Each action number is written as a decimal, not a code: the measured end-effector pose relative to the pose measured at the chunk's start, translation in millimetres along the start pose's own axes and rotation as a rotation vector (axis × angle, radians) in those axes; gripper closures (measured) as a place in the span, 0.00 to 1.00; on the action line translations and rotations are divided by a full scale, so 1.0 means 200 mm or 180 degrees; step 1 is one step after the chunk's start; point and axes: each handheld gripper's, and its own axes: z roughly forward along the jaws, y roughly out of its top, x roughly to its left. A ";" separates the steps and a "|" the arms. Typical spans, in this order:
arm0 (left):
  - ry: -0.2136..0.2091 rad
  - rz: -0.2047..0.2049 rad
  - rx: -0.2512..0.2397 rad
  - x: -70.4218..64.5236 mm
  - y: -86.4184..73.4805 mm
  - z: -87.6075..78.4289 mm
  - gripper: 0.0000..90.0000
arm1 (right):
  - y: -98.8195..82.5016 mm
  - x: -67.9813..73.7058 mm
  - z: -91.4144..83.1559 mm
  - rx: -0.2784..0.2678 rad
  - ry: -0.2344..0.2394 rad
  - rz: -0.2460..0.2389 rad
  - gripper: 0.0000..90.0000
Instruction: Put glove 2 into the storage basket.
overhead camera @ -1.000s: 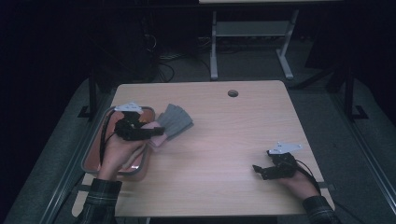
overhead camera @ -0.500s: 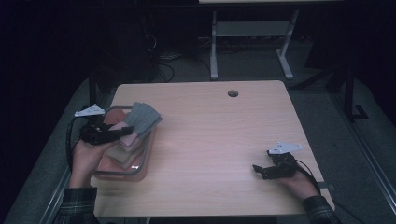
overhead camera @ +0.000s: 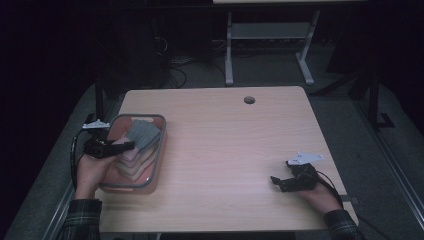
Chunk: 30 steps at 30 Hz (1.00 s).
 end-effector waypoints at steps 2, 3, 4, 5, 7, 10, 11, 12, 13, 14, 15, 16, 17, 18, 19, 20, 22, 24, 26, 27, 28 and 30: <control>0.0031 0.0016 0.0070 0.00 -0.01 0.03 0.67 | 0.00 0.00 0.00 0.0001 0.0001 0.0001 0.15; 0.0057 0.0041 0.0127 0.01 -0.01 0.04 0.67 | 0.00 0.00 0.00 0.0000 0.0001 0.0000 0.15; 0.0064 0.0041 0.0142 0.01 -0.01 0.05 0.67 | 0.00 0.00 0.00 0.0000 0.0001 0.0000 0.15; 0.0058 0.0035 0.0138 0.01 -0.01 0.05 0.66 | 0.00 0.00 0.00 0.0000 0.0001 0.0000 0.15; 0.0071 0.0036 0.0140 0.02 -0.01 0.05 0.64 | 0.00 0.00 0.00 0.0000 0.0002 0.0001 0.15; 0.0165 0.0043 0.0119 0.02 -0.01 0.04 0.52 | 0.00 0.00 0.00 0.0001 0.0002 0.0001 0.15; 0.0203 0.0049 0.0103 0.02 -0.01 0.04 0.47 | 0.00 0.00 0.00 0.0000 0.0002 0.0002 0.15; 0.0253 0.0075 0.0066 0.02 -0.01 0.03 0.41 | 0.00 0.00 0.00 0.0001 0.0002 0.0003 0.15; 0.0279 0.0093 0.0054 0.02 -0.01 0.02 0.35 | 0.00 0.00 0.00 0.0000 0.0001 0.0000 0.15; 0.0319 0.0108 0.0031 0.02 0.00 0.02 0.32 | 0.00 0.00 0.00 0.0001 0.0002 0.0003 0.15; 0.0336 0.0130 0.0025 0.02 0.00 0.01 0.29 | 0.00 0.00 0.00 0.0002 0.0002 0.0004 0.15; 0.0336 0.0137 0.0031 0.02 0.01 0.00 0.27 | 0.00 0.00 0.00 0.0000 0.0001 0.0002 0.15; 0.0330 0.0143 0.0023 0.02 0.01 -0.01 0.24 | 0.00 0.00 0.00 0.0000 0.0001 0.0001 0.15; 0.0327 0.0155 -0.0001 0.02 0.02 -0.02 0.24 | 0.00 0.00 0.00 0.0000 0.0001 0.0001 0.15; 0.0323 0.0162 -0.0021 0.02 0.03 -0.03 0.22 | 0.00 0.00 0.00 0.0000 0.0001 0.0000 0.15; 0.0314 0.0182 -0.0043 0.01 0.04 -0.04 0.22 | 0.00 0.00 0.00 0.0000 0.0000 0.0002 0.15; 0.0284 0.0215 -0.0082 0.00 0.06 -0.07 0.21 | 0.00 0.00 0.00 0.0000 0.0000 0.0002 0.16; 0.0228 0.0235 -0.0114 -0.01 0.07 -0.08 0.20 | 0.00 0.00 0.00 0.0001 0.0001 0.0003 0.15; 0.0194 0.0265 -0.0123 -0.01 0.08 -0.09 0.20 | 0.00 0.00 0.00 0.0001 0.0001 0.0003 0.15; 0.0181 0.0270 -0.0125 -0.02 0.09 -0.09 0.20 | 0.00 0.00 0.00 0.0001 0.0001 0.0003 0.15; 0.0166 0.0270 -0.0137 -0.02 0.09 -0.09 0.19 | 0.00 0.00 0.00 0.0000 0.0001 0.0004 0.15; 0.0159 0.0292 -0.0134 -0.03 0.11 -0.10 0.19 | 0.00 0.00 0.00 0.0000 0.0002 0.0004 0.15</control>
